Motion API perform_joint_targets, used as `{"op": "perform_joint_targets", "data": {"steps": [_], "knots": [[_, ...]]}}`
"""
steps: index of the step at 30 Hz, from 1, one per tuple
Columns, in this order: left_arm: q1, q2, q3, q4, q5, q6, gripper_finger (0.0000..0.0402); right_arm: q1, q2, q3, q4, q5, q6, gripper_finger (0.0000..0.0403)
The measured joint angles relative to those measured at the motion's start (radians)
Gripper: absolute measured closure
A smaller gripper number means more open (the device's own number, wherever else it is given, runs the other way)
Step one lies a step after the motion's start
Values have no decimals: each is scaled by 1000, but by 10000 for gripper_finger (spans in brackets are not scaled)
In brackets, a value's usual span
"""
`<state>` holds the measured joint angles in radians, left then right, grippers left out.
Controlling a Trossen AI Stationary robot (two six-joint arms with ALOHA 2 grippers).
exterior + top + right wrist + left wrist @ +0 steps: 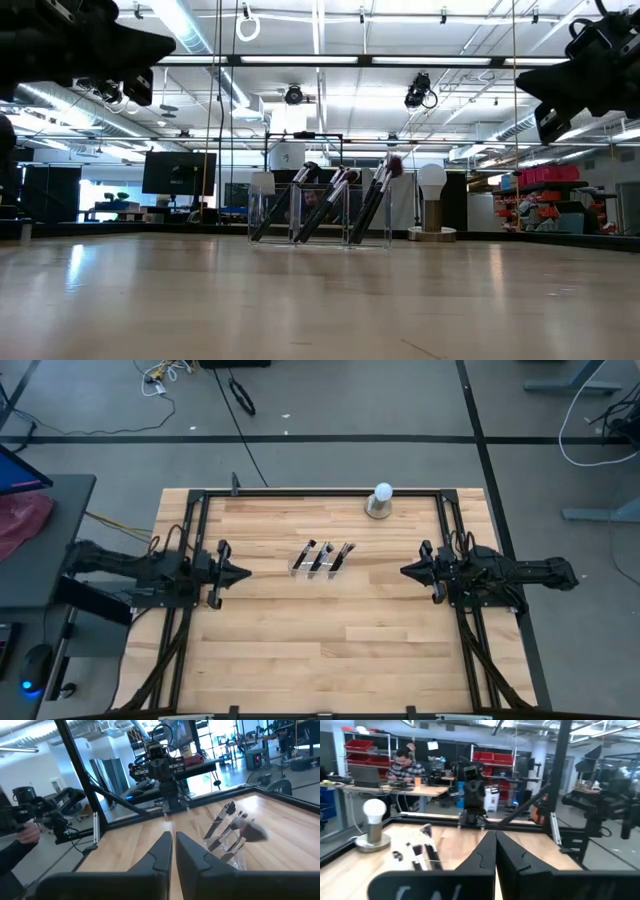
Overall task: Put items in baskets/containers
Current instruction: Return to Home Position
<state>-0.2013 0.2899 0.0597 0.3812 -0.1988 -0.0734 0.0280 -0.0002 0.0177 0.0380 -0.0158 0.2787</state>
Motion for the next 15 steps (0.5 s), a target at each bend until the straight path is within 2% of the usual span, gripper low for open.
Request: {"op": "perform_joint_targets", "data": {"steps": [6,10,15], "knots": [[105,-166,0,-143,131,-36,400,0,0,0,0,0,0,376],[113,-288,0,-266,142,-43,400,0,0,0,0,0,0,376],[114,-284,-5,-282,141,-36,400,0,0,0,-1,0,0,376]]}}
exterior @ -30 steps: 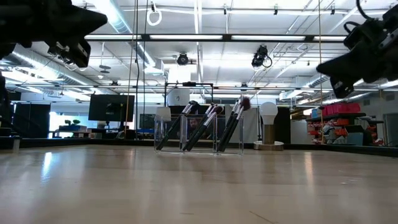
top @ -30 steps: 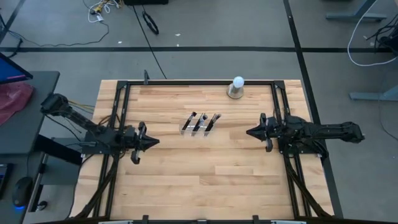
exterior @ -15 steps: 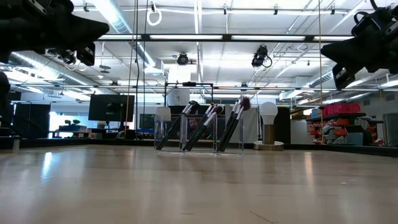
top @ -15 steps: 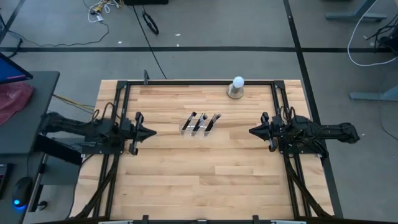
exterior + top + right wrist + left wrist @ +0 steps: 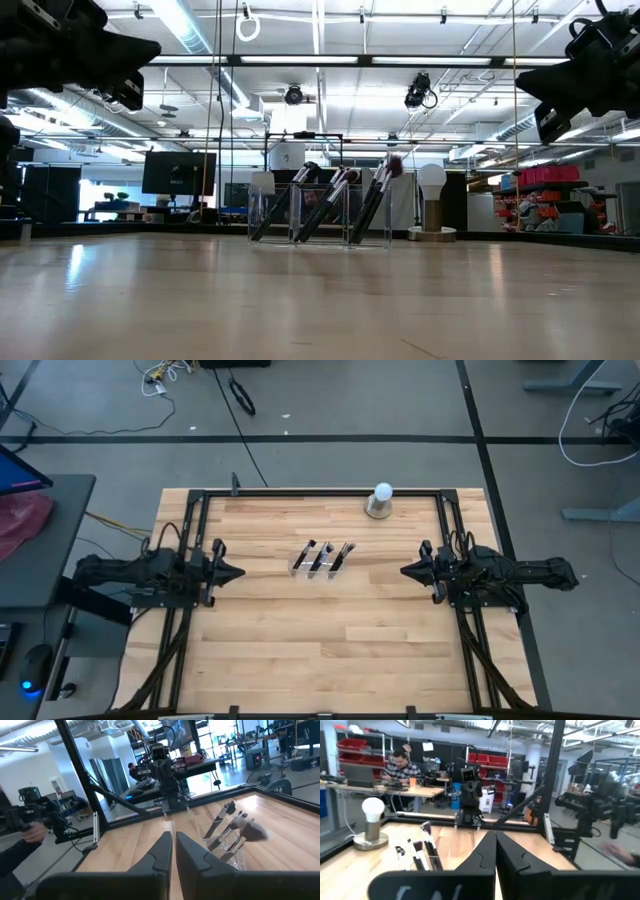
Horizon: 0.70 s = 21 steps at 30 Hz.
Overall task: Put items in baskets/containers
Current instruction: Return to Home Position
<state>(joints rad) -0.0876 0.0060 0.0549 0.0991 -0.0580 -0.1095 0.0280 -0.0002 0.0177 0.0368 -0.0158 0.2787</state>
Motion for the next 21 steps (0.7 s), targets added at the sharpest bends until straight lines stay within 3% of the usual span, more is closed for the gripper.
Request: {"op": "perform_joint_targets", "data": {"steps": [8,14,21], "knots": [[33,-3,-46,21,-11,23,400,0,0,0,0,0,0,376],[146,0,-46,21,149,38,400,0,0,0,0,0,0,376],[194,0,-47,-52,187,51,398,0,0,0,0,0,0,376]]}}
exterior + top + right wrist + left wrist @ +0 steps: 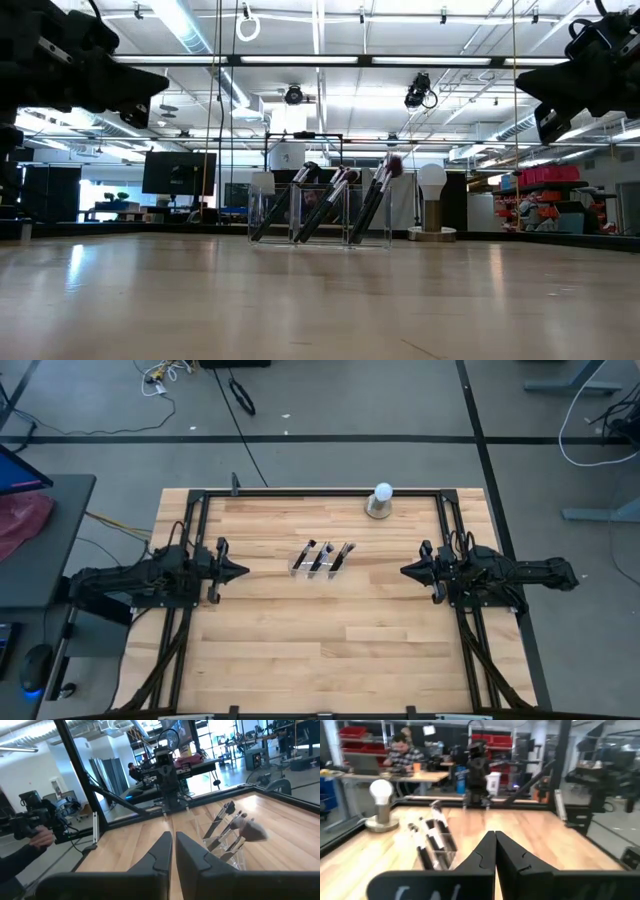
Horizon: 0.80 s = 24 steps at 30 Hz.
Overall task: Put items in baskets/containers
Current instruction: Return to Home Position
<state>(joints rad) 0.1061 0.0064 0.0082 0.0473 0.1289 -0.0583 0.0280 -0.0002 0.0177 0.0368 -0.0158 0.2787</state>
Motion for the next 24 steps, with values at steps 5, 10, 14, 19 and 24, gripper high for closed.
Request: {"op": "perform_joint_targets", "data": {"steps": [5,10,14,19,24], "knots": [[-20,39,1,-22,-84,-38,387,0,0,0,0,0,0,376],[-32,84,1,-19,-87,-67,378,0,0,0,0,0,0,376],[-32,98,-1,-6,-86,-117,377,0,0,0,0,0,0,376],[-32,98,-1,-2,-86,-146,377,0,0,0,0,0,0,376],[-32,98,-1,3,-86,-148,376,0,0,0,0,0,0,376]]}}
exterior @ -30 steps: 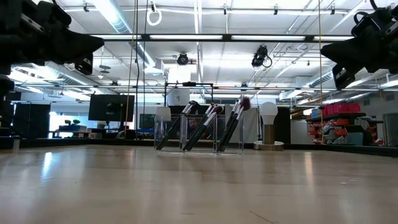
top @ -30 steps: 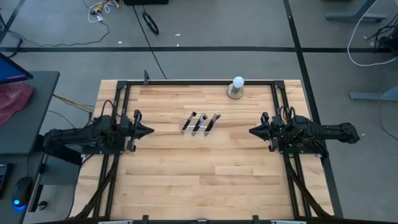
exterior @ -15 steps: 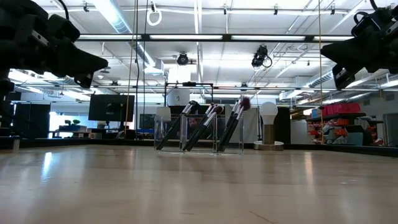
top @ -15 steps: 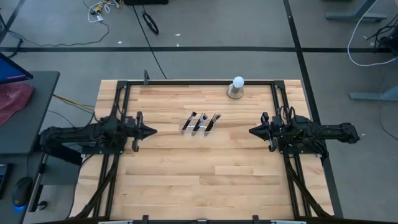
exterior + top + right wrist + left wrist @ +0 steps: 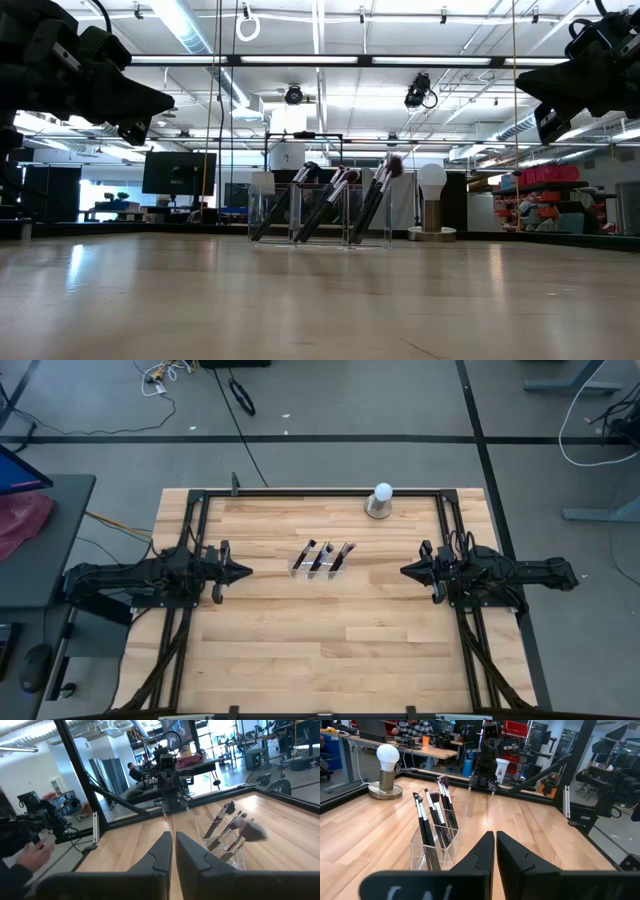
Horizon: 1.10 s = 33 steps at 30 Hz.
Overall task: Put items in baskets/containers
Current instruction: Return to Home Position
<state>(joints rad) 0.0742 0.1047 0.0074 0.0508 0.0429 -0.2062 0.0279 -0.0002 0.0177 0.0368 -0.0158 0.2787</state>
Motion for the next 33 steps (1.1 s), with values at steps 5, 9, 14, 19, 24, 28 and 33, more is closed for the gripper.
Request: {"op": "perform_joint_targets", "data": {"steps": [5,9,14,19,24,28,33], "knots": [[0,0,0,2,0,0,376,0,0,0,0,0,0,376],[-8,-9,0,-15,5,32,376,0,0,0,0,0,0,376],[-11,-77,0,-28,-23,92,376,0,0,0,0,0,0,376],[-28,-104,0,-32,-24,134,376,0,0,0,0,0,0,376],[-47,-104,0,-33,-21,83,376,0,0,0,0,0,0,376],[-46,-104,0,-25,-23,36,376,0,0,0,0,0,0,376],[-46,-93,-1,6,-20,27,376,0,0,0,0,0,0,376]]}}
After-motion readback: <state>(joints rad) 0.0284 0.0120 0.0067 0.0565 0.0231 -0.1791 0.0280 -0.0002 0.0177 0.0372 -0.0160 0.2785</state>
